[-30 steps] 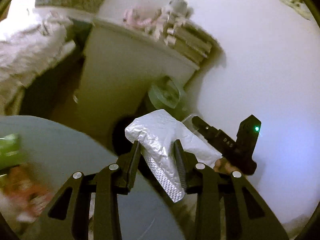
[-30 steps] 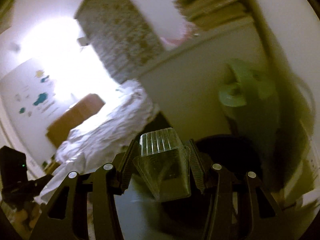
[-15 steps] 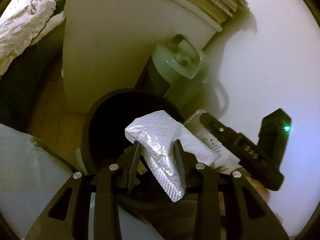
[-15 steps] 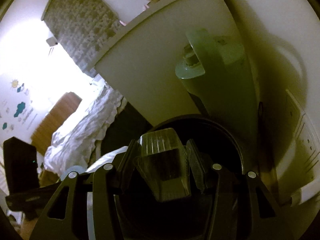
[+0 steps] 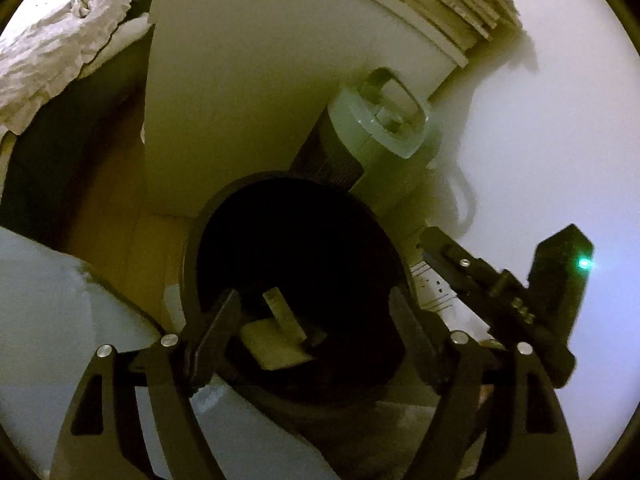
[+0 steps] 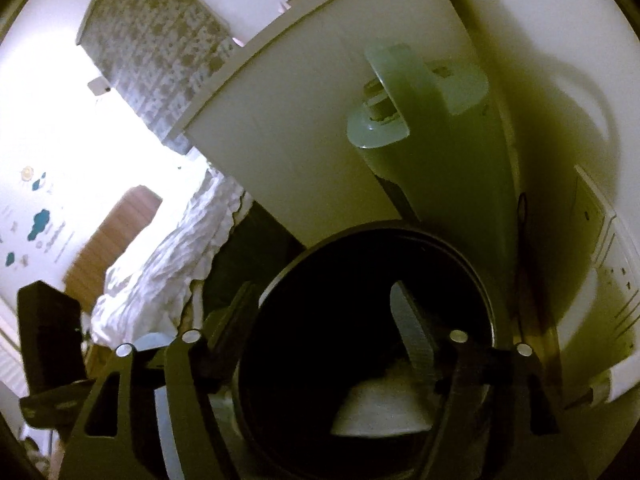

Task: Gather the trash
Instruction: 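Carry both items over the black bin and open both tools to drop them, then grasp the gold wrapper with the left tool while the right tool grasps a white-green tube packet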

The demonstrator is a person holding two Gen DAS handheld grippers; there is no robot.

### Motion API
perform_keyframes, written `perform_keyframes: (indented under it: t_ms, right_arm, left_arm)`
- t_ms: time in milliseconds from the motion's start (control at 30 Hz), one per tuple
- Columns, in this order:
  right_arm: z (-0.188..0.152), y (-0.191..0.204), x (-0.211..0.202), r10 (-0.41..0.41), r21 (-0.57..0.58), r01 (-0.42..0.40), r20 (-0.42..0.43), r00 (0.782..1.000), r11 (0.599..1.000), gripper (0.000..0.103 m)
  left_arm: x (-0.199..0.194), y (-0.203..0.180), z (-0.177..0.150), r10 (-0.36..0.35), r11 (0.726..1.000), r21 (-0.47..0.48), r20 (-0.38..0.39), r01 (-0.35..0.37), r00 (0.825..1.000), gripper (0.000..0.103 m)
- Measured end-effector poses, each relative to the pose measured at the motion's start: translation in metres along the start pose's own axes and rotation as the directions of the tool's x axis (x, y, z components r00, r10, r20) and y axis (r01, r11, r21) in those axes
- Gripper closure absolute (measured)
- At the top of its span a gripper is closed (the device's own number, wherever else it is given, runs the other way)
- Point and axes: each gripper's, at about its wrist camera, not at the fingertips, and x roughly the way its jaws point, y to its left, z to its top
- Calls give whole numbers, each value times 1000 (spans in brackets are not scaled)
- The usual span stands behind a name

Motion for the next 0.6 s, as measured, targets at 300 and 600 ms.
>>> perform_keyframes:
  t_ms: [300, 600]
  right_arm:
    - [-9, 26, -2, 15, -79, -14, 12, 1000, 997, 31]
    - [-51, 108, -13, 125, -367, -128, -30, 992, 921, 28]
  left_arm:
    - [-96, 10, -25, -52, 997, -39, 161, 59, 986, 18]
    - [-248, 92, -112, 207, 976, -140, 334, -169, 920, 9]
